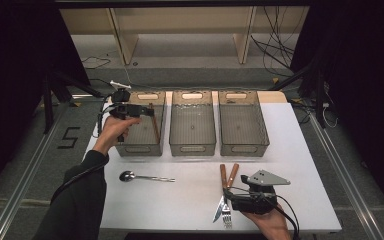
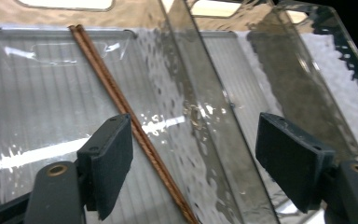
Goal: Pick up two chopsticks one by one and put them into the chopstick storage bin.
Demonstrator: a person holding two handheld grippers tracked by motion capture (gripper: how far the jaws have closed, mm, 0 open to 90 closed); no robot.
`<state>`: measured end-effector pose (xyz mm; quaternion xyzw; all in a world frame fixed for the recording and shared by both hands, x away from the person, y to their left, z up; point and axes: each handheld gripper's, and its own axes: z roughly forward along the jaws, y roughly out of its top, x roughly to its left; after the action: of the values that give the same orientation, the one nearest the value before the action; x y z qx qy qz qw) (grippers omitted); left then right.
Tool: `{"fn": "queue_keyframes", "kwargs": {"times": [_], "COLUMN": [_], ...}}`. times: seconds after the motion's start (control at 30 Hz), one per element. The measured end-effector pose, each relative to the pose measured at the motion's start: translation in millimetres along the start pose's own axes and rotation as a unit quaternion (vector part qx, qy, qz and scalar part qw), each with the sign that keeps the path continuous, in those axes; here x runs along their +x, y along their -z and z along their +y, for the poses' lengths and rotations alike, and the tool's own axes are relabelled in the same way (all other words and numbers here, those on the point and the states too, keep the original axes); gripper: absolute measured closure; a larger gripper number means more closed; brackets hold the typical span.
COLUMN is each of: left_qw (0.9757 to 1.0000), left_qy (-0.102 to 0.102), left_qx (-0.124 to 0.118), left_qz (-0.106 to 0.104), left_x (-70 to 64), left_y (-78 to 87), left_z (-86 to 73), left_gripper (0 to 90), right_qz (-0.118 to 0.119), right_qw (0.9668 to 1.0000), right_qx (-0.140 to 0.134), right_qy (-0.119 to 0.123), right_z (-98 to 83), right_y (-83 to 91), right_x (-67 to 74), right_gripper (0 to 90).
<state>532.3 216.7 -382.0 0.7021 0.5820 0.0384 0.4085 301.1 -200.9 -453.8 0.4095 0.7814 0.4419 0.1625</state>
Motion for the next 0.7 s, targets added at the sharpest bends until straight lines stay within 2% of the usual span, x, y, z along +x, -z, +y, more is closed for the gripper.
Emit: {"fn": "queue_keyframes", "kwargs": {"times": [0.17, 0.37, 0.5, 0.7], "left_qw": [0.9994, 0.9972, 0.995, 0.9919], "left_qy": [-0.018, -0.058, -0.09, -0.117], "left_qx": [-0.013, -0.019, -0.003, 0.011], "left_qz": [-0.027, -0.044, -0.042, -0.048], "left_x": [-10.3, -22.8, -30.5, -37.9], "left_y": [11.4, 29.5, 37.1, 40.0], "left_z": [-8.9, -28.3, -48.4, -77.3], "left_gripper": [24.8, 24.8, 24.9, 24.7], "right_qz": [0.001, 0.001, 0.0, 0.0], "right_qw": [1.0, 1.0, 1.0, 1.0], "right_qx": [0.0, 0.001, 0.001, 0.0], "right_qy": [0.003, 0.001, 0.001, 0.003], "right_z": [0.2, -0.3, -0.2, -0.1], "right_y": [-0.2, -0.1, 0.3, 0.4], "right_x": [1.1, 0.9, 1.5, 1.8], "right_gripper": [23.2, 23.2, 23.2, 23.2]}}
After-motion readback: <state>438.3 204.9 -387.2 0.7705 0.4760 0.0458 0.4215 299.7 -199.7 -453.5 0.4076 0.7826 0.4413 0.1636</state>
